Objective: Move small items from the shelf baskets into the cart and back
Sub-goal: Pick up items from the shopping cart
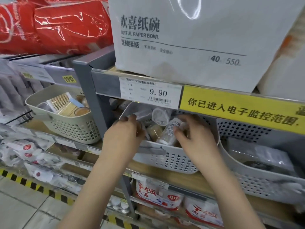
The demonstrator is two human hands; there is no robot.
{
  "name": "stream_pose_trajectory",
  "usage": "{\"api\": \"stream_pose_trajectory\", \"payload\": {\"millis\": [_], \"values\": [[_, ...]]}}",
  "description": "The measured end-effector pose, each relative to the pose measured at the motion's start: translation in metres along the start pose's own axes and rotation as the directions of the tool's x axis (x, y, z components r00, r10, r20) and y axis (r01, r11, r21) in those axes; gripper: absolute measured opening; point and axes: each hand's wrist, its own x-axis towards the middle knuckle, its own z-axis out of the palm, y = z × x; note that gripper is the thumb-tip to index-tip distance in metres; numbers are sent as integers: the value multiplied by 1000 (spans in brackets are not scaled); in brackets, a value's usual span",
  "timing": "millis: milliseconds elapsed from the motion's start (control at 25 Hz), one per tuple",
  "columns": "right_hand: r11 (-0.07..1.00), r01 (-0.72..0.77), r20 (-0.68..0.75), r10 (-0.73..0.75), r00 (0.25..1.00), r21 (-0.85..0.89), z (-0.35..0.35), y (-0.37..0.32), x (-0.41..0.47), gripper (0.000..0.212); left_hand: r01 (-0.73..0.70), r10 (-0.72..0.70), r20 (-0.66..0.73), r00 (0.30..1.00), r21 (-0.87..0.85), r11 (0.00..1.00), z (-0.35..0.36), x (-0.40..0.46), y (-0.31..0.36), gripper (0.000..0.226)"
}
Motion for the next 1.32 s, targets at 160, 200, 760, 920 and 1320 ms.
{"api": "stream_pose_trajectory", "payload": {"millis": [160,200,760,920,1320], "values": [[990,-67,-18,66,998,-127,5,1,5,38,-62,59,-32,998,-85,994,-5,4,-8,36],[985,-59,-38,54,998,-162,4,0,7,36,-93,80,-90,993,-159,983,-3,3,-11,34],[869,233,346,-78,935,-436,27,-45,44,22,-7,-181,-199,963,-691,723,5,-36,-27,38],[786,186,386,72,920,-590,46,-60,53,24,-5,-178,-189,966,-698,716,7,-39,-30,45],[724,228,536,225,813,-651,52,-60,60,33,-48,-74,-169,983,-621,783,14,-46,-31,60]]}}
